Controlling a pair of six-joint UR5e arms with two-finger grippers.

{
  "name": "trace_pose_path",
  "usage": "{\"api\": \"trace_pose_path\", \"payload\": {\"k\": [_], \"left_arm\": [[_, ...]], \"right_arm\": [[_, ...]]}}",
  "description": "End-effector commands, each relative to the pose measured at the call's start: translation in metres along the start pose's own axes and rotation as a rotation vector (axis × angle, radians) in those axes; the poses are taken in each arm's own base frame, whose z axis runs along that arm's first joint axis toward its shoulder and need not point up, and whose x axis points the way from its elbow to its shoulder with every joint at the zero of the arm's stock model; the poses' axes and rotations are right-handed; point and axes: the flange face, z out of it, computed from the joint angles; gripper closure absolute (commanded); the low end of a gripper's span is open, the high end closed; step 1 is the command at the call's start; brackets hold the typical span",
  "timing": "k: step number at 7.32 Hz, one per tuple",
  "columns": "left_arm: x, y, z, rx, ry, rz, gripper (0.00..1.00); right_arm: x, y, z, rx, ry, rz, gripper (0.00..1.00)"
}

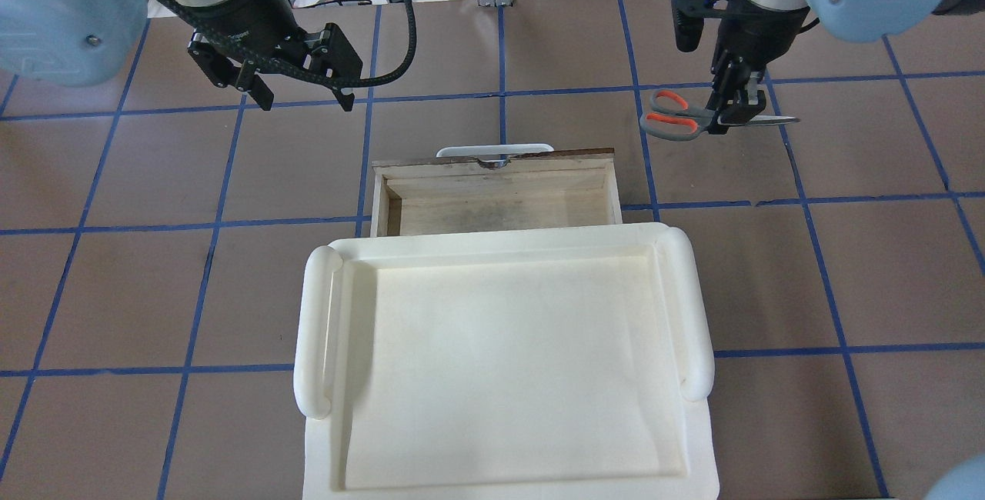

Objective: Put scissors in drawer and close it
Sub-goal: 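Lift the scissors with the right gripper and carry them over the drawer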

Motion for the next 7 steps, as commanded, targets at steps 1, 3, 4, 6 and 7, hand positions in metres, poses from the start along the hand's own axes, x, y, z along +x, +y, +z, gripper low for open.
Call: {"api": "trace_pose_path", "payload": {"k": [1, 3, 4, 6, 7], "left_arm": [[0.000, -0.001, 0.001, 0.000, 0.000, -0.002, 0.00], [0.000, -0.001, 0.001, 0.000, 0.000, -0.001, 0.00], [0.000, -0.001, 0.001, 0.000, 0.000, -0.002, 0.00], [0.000, -0.001, 0.001, 0.000, 0.000, -0.002, 0.00], [0.000, -0.001, 0.001, 0.000, 0.000, -0.002, 0.00]], "right_arm": [[-0.051, -0.101, 0.001, -0.002, -0.010, 0.011, 1.00], [-0.086, -0.163, 0.012, -0.003, -0.002, 0.037, 1.00], [-0.092, -0.178, 0.018, -0.006, -0.001, 0.019, 1.00], [-0.103, -0.217, 0.040, -0.021, 0.009, -0.030, 1.00], [-0.102, -0.232, 0.053, -0.014, 0.021, -0.032, 1.00]]}}
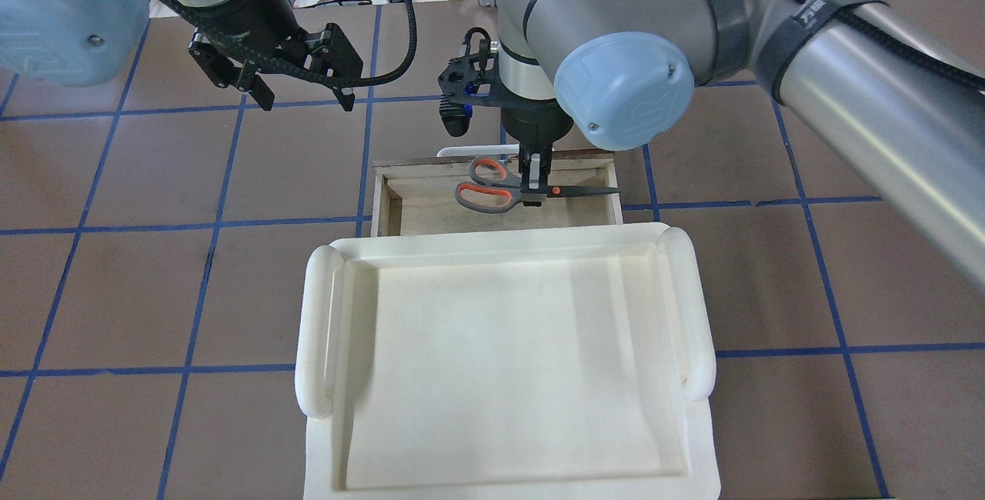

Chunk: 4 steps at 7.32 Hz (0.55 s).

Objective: Put scissors in drawer and close it
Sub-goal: 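Lift the scissors with the right gripper and carry them over the drawer, then lower the scissors into the drawer and open the right gripper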

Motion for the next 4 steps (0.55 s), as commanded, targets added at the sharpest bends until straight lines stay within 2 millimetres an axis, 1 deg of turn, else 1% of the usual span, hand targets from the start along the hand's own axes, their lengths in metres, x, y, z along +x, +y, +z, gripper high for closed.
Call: {"api": "trace_pose_path", "payload": {"k": [1, 4], "left_arm": [[0.0000, 0.0000, 0.0000, 0.000, 0.000, -0.002, 0.00], [0.0000, 0.0000, 0.0000, 0.000, 0.000, 0.000, 0.00]], "right_arm": [[0.0002, -0.0337, 0.0269, 0.000, 0.023, -0.028, 1.00], [-0.0025, -0.0370, 0.0335, 0.002, 0.010, -0.037, 1.00]]}}
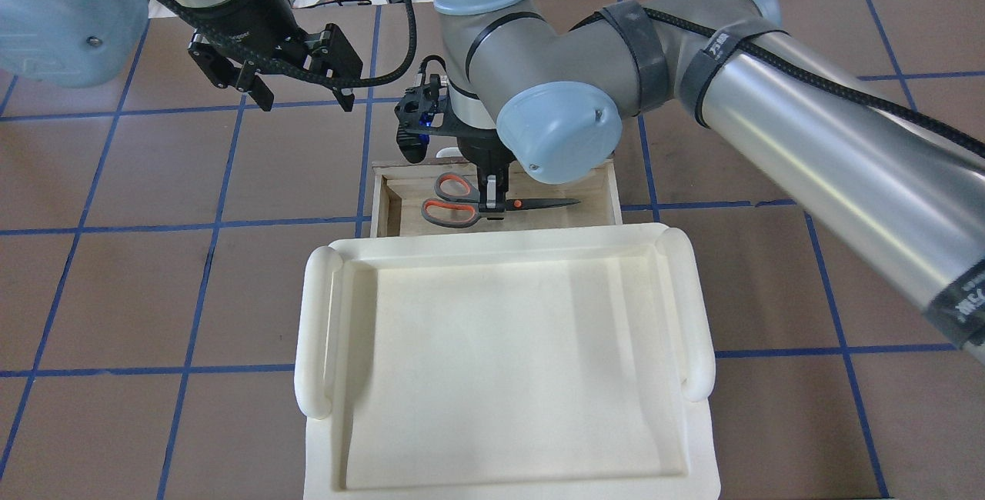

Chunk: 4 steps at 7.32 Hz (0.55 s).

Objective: Put scissors in drawer and close it
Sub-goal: 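Lower the scissors into the drawer and open the right gripper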

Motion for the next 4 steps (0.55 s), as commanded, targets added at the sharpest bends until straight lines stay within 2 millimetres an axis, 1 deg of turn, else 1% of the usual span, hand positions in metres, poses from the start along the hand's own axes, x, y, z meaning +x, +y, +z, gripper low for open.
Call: {"api": "trace_pose_path", "payload": {"k": [1, 2, 3, 4], "left_arm": [[0.0000, 0.0000, 0.0000, 0.000, 0.000, 0.000, 0.00], [-0.0001, -0.0005, 0.0008, -0.001, 0.000, -0.003, 0.00], [0.0000, 0.0000, 0.0000, 0.000, 0.000, -0.001, 0.00], [0.0000, 0.0000, 0.0000, 0.000, 0.000, -0.001, 0.00]], "right_arm": [[-0.0008, -0.0016, 0.0059, 0.002, -0.009, -0.007, 0.90], [0.0010, -0.0022, 0.0103, -0.001, -0.016, -0.008, 0.77], [0.0010, -0.0022, 0.0104, -0.001, -0.016, -0.005, 0.68], [0.0009, -0.0024, 0.0104, 0.000, -0.017, -0.002, 0.46]]}}
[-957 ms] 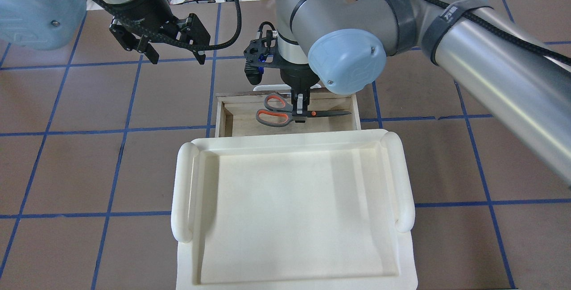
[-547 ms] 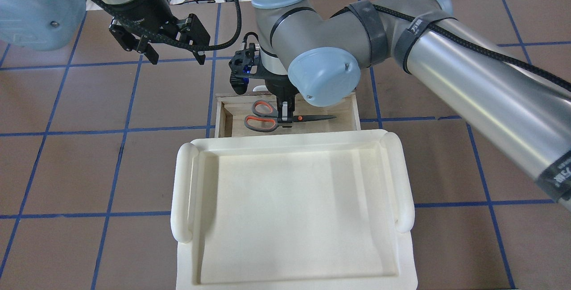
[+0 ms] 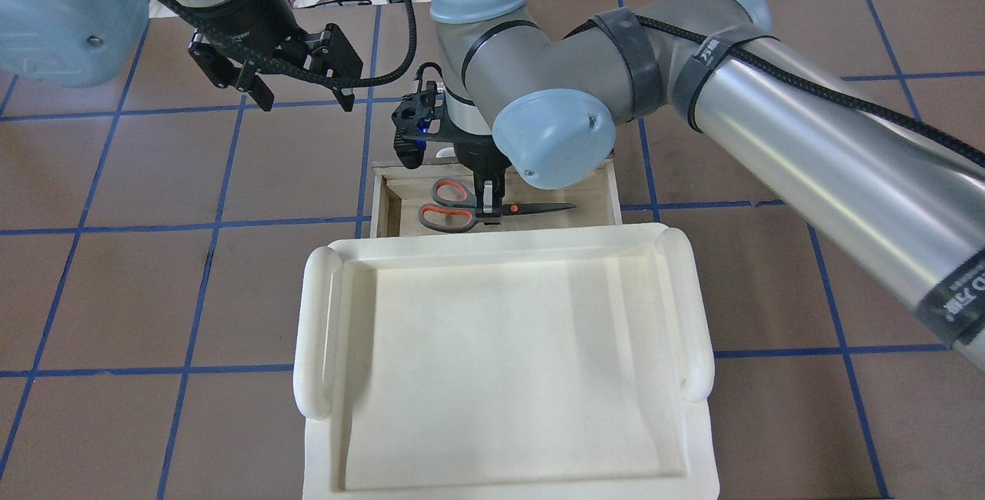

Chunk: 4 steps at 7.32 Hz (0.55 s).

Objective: Put scissors in drawer and close it
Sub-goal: 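Lower the scissors into the drawer and open the right gripper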

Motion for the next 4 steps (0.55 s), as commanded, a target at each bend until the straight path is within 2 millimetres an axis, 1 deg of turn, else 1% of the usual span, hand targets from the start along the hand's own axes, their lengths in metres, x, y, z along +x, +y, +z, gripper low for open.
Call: {"api": "trace_pose_path", "payload": {"k": [1, 2, 3, 4], "left_arm": [[0.000, 0.000, 0.000, 0.001, 0.000, 0.002, 0.00], [0.000, 0.000, 0.000, 0.001, 0.000, 0.002, 0.00], [0.000, 0.000, 0.001, -0.001, 0.000, 0.002, 0.00], [0.000, 0.000, 0.001, -0.001, -0.003, 0.006, 0.00]], "right_arm": [[-0.001, 0.000, -0.001, 0.003, 0.000, 0.006, 0.22], [0.000, -0.001, -0.004, 0.013, 0.016, 0.022, 0.03], [0.001, -0.001, -0.012, 0.024, 0.039, 0.029, 0.00], [0.002, 0.002, -0.022, 0.024, 0.064, 0.071, 0.00]]}}
